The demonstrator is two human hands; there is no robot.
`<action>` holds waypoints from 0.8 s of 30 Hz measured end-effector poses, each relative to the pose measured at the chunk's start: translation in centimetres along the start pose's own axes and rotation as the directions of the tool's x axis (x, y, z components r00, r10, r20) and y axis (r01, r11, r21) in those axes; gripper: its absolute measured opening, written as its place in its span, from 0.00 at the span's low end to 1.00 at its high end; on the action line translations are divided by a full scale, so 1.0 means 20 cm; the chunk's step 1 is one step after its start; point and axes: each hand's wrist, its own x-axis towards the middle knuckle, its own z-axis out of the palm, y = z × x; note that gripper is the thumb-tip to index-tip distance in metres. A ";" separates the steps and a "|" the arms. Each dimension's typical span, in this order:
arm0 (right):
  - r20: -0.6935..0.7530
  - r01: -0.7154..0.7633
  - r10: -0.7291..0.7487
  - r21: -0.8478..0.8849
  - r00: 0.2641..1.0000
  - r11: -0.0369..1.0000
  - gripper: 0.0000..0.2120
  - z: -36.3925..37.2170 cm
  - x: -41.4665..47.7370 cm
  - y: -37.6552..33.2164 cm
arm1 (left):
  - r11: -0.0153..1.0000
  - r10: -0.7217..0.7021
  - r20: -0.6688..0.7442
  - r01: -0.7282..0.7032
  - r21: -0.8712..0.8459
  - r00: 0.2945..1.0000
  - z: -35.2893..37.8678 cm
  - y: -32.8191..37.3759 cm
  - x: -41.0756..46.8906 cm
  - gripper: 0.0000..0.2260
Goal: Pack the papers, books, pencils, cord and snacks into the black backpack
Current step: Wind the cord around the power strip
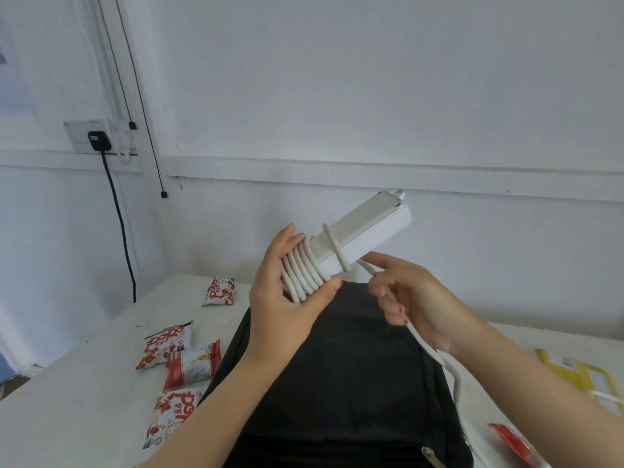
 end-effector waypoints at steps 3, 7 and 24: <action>0.036 -0.028 0.028 0.011 0.999 1.000 0.18 0.03 -0.03 0.01 | 0.998 0.014 0.028 -0.016 0.063 1.000 0.03 -0.04 0.00 0.33; -0.105 -0.067 0.068 0.014 0.992 0.998 0.20 0.09 -0.03 0.03 | 0.991 0.045 0.095 -0.057 0.122 0.994 0.08 -0.06 -0.01 0.33; -0.105 -0.183 0.167 -0.169 0.980 0.968 0.20 0.08 -0.06 0.01 | 0.924 0.162 0.230 -0.230 0.306 0.959 0.11 -0.15 0.00 0.26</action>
